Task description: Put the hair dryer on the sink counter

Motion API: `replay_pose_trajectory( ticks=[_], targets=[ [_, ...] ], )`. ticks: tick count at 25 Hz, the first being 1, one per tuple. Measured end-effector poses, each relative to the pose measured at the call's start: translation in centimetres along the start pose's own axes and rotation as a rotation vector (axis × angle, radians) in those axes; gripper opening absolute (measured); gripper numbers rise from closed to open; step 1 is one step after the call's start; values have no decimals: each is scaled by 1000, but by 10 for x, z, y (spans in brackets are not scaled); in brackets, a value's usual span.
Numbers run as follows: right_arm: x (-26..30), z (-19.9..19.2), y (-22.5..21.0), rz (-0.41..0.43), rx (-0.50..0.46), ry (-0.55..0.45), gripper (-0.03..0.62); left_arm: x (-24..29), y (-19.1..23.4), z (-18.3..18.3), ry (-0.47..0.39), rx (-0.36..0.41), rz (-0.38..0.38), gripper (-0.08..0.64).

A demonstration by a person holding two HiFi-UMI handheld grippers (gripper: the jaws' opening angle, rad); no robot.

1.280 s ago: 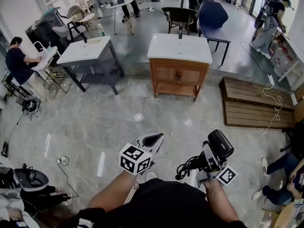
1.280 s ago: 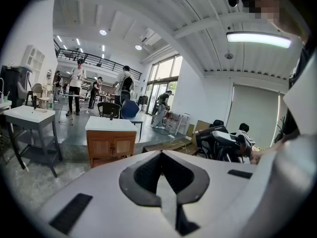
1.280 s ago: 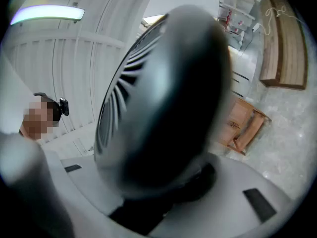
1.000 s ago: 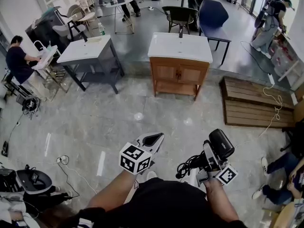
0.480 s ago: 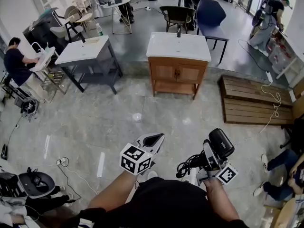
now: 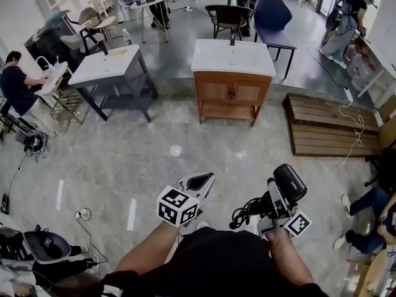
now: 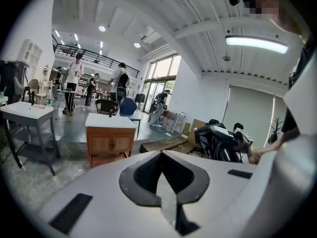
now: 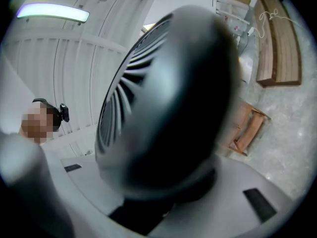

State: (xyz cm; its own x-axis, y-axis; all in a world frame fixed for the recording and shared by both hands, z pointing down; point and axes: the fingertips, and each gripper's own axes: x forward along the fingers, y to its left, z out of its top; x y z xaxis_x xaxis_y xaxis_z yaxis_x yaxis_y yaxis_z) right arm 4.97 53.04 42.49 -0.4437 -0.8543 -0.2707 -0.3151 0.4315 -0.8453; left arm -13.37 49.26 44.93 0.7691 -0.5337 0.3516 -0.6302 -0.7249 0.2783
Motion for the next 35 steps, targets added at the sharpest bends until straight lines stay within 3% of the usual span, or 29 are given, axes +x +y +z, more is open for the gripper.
replay_pose_trajectory(
  ticks=[9,19,25,35],
  targets=[
    [13,-47,2,-34,28,5,169,-29,34,-27,47,-9,-8,0],
    [44,-45,-19,-40,69,14,169,-17,61,-23,39,-36,12,0],
    [84,-22,-54,-33,99,11,169,16,85,-8,63,-65,20,0],
    [169,55,-111,-3,42,46,169,109,131,74,32,-28,58,0]
  ],
)
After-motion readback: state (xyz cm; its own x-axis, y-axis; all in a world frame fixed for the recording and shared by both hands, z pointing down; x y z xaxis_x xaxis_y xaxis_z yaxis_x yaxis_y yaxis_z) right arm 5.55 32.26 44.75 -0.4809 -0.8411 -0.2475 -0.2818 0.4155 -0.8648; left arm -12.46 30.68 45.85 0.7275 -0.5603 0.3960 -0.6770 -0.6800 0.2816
